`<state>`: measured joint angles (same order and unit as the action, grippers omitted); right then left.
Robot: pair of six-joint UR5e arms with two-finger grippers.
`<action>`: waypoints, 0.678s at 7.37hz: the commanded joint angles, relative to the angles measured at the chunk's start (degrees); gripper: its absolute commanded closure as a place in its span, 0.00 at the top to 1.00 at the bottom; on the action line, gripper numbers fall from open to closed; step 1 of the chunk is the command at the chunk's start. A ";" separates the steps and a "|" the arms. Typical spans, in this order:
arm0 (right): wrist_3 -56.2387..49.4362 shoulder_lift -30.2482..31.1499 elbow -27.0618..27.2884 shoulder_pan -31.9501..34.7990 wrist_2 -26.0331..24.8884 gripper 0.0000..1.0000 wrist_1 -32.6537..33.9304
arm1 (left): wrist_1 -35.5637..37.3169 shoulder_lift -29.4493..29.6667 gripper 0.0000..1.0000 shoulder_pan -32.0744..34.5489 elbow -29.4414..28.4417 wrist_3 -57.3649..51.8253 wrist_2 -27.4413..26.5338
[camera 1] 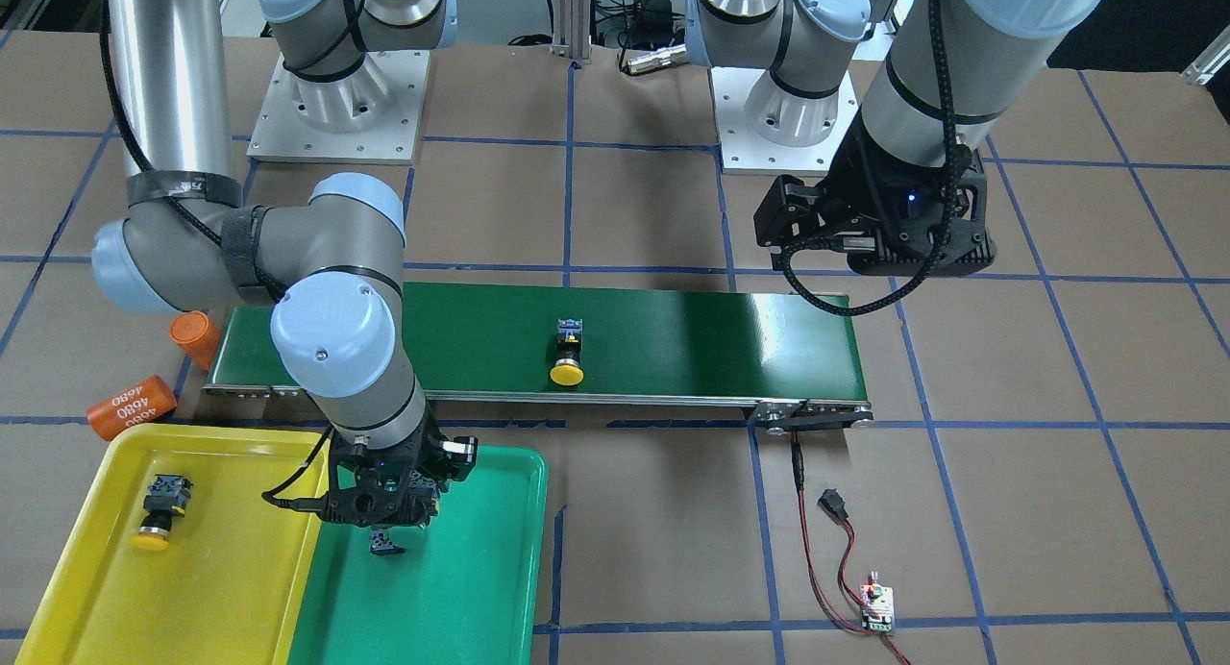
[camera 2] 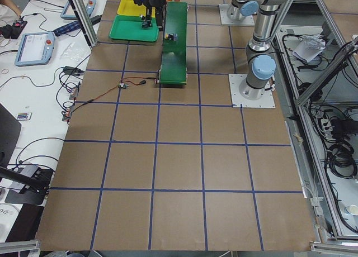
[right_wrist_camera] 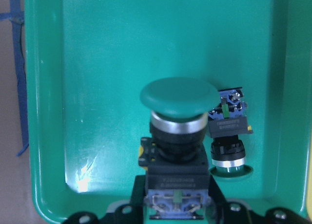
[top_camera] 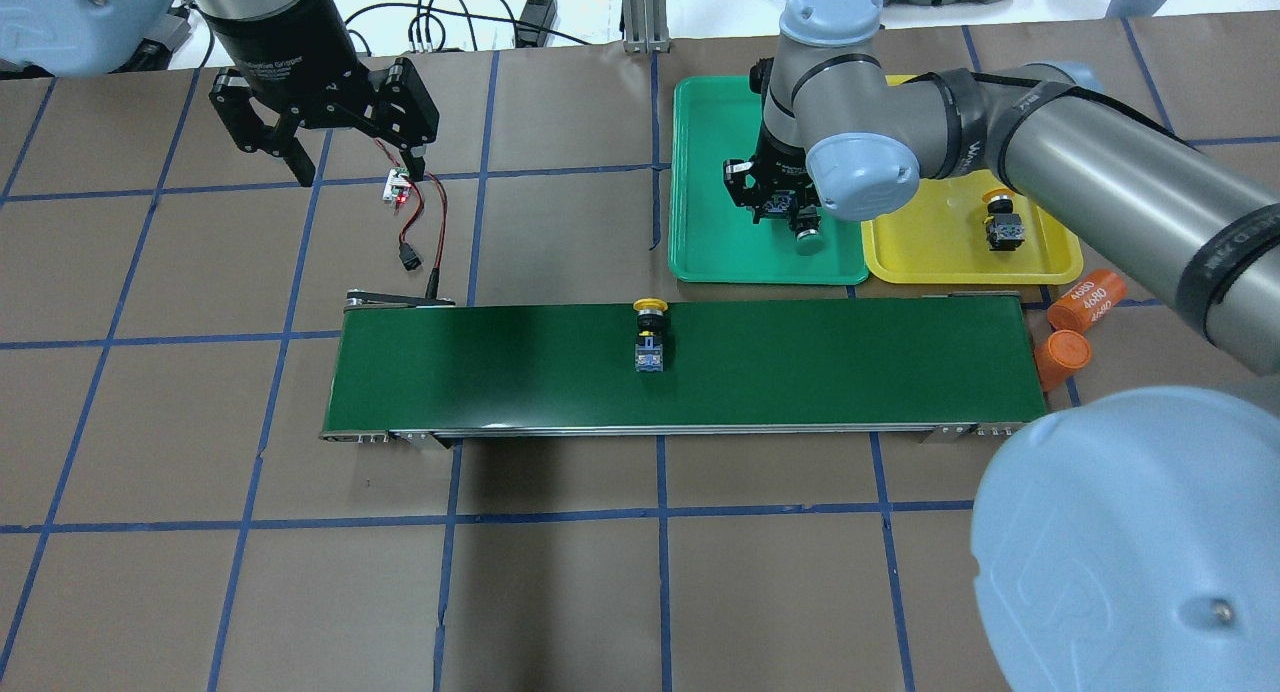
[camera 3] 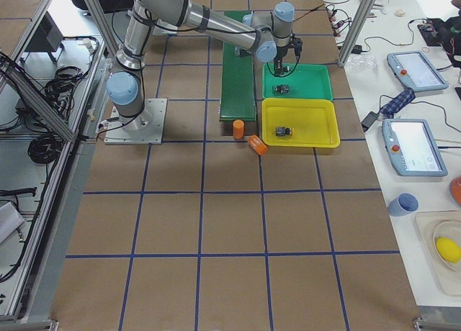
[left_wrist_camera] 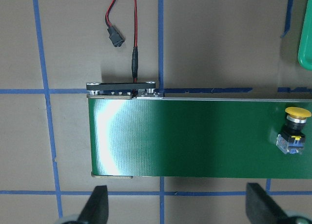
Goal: Sort buttons by color to trays
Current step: 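Carry the green button into the green tray and open right gripper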
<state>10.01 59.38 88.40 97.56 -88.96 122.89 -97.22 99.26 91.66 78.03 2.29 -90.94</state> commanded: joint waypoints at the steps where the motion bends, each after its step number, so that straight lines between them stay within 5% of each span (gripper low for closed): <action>1: -0.08 -1.28 0.28 -0.43 -0.16 0.74 1.30 | 0.01 0.41 1.00 -0.07 -0.59 0.00 -0.29; 5: 0.10 4.92 1.60 -0.61 -0.34 0.87 -2.80 | 0.01 0.15 1.00 -0.07 -0.51 0.09 -0.29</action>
<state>10.02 60.86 89.30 97.12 -89.22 122.67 -97.23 99.46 91.58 77.49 2.31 -91.25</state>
